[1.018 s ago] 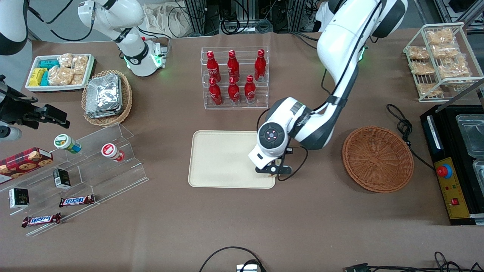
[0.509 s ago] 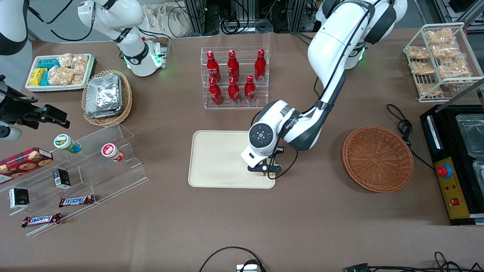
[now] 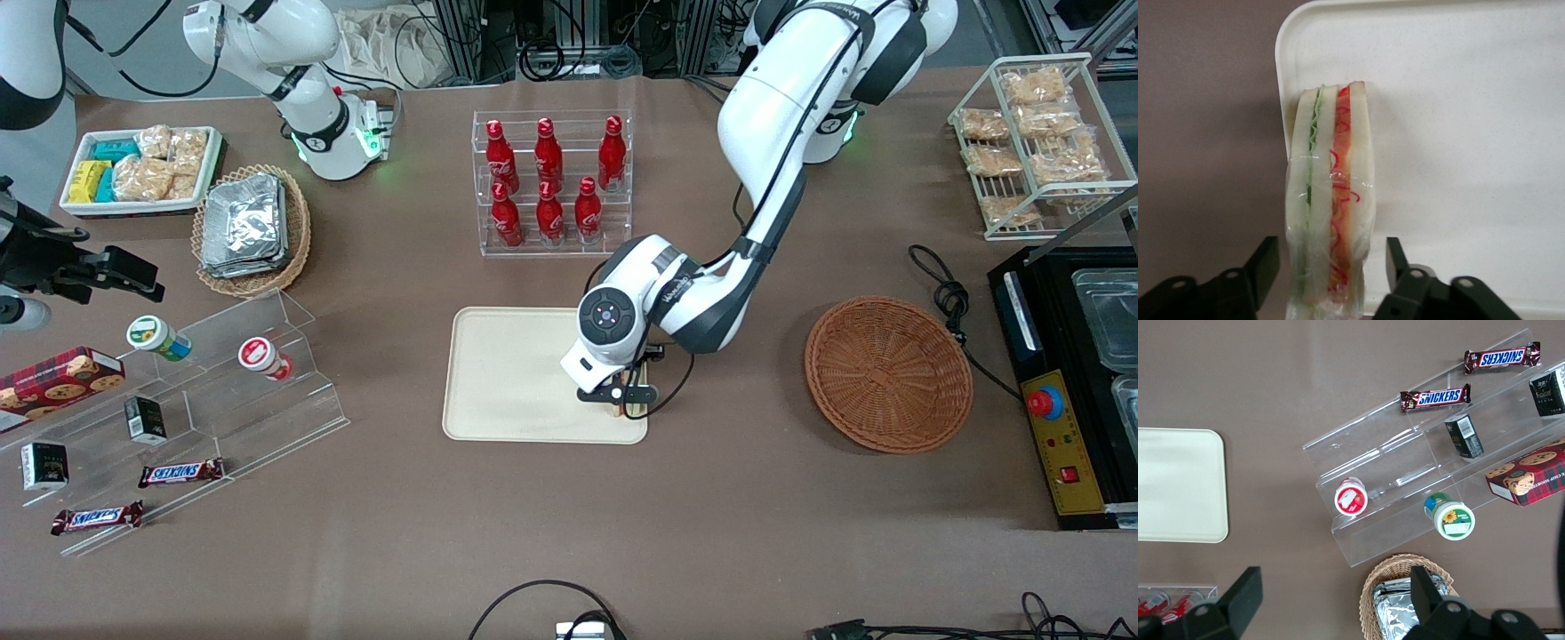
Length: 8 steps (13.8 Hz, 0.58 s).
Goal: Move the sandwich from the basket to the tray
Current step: 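Lower the sandwich onto the tray and open the left gripper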
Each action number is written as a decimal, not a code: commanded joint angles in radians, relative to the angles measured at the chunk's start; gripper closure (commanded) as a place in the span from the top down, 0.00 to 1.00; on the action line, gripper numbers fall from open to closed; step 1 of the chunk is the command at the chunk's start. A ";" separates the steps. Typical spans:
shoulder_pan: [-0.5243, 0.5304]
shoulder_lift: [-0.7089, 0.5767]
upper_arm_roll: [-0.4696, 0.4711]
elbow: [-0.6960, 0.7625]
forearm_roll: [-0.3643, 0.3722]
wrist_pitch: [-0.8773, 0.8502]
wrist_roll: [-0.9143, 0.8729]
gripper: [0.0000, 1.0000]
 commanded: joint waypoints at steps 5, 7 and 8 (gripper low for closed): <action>0.014 -0.040 0.029 0.034 0.016 -0.023 -0.022 1.00; 0.055 -0.092 0.029 -0.002 -0.002 -0.041 -0.018 1.00; 0.061 -0.135 0.027 -0.036 -0.003 -0.043 -0.019 1.00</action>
